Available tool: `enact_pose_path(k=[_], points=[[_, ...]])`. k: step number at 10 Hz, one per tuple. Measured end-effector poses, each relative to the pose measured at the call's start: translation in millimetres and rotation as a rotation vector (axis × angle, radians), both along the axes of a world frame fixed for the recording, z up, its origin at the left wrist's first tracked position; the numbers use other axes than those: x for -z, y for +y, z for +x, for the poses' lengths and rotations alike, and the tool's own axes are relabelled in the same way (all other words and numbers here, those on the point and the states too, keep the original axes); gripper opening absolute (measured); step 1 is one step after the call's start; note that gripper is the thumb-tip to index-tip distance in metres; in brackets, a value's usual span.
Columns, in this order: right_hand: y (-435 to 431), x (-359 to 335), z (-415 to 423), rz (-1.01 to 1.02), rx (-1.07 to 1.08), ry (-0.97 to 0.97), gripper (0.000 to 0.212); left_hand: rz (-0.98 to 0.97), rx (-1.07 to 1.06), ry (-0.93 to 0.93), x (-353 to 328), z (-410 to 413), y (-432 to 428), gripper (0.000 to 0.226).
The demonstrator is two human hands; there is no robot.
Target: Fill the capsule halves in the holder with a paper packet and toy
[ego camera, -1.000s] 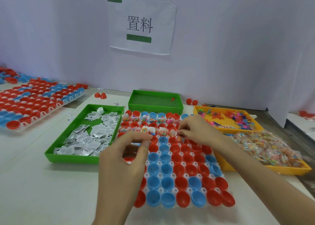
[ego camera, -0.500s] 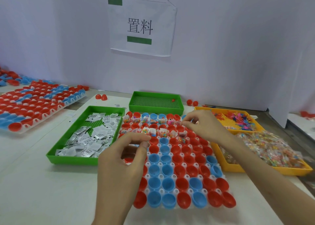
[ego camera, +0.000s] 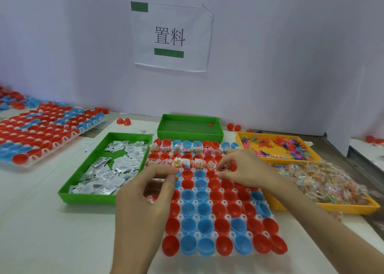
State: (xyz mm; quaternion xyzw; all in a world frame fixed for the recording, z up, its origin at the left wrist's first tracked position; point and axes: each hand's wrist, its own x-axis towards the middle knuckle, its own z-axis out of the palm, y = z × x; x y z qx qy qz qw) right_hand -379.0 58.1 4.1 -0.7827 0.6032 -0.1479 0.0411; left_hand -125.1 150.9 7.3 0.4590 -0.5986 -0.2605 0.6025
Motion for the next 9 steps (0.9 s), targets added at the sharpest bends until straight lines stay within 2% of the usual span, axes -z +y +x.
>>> enact_pose_path(k=[1, 2, 4, 6, 7, 8, 9], points=[[2.8, -0.5, -0.4, -0.006, 0.009, 0.031, 0.019, -0.005, 0.002, -0.014, 1.1, -0.7, -1.5, 0.035], [6.9, 2.7, 1.4, -0.054, 0.009, -0.017, 0.015, 0.005, -0.001, -0.03, 3.4, 5.4, -4.2, 0.034], [25.6, -5.1, -28.1, -0.257, 0.152, -0.365, 0.011, 0.048, -0.109, -0.107, 3.2, 55.1, -31.8, 0.028], [53.3, -8.2, -80.9, -0.349, 0.327, -0.434, 0.014, 0.274, -0.11, -0.5, 14.7, 100.6, -94.9, 0.017], [62.7, -2.8, -96.5, -0.363, 0.419, -0.475, 0.017, 0.357, -0.123, -0.682, 31.0, 104.1, -111.2, 0.023], [67.0, 3.3, -102.3, -0.357, 0.48, -0.497, 0.013, 0.384, -0.139, -0.771, 43.3, 101.6, -115.7, 0.021], [70.5, -0.3, -101.9, -0.355, 0.497, -0.491, 0.013, 0.367, -0.186, -0.782, 45.3, 99.4, -117.4, 0.015]])
